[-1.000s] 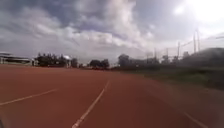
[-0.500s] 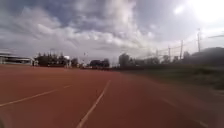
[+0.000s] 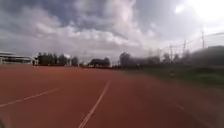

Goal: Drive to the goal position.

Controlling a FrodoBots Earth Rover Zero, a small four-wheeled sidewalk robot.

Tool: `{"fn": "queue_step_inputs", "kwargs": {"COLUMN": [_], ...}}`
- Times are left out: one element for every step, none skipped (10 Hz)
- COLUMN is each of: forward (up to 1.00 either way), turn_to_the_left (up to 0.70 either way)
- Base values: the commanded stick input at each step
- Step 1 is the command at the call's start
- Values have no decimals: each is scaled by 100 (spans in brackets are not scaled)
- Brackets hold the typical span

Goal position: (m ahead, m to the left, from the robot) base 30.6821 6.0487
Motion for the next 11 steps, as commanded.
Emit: {"fn": "queue_step_inputs", "kwargs": {"forward": [70,70,70,70,70,70,70,70,70,70,70], "turn_to_the_left": [-35,-31,-8,0,0,0,0,0,0,0,0]}}
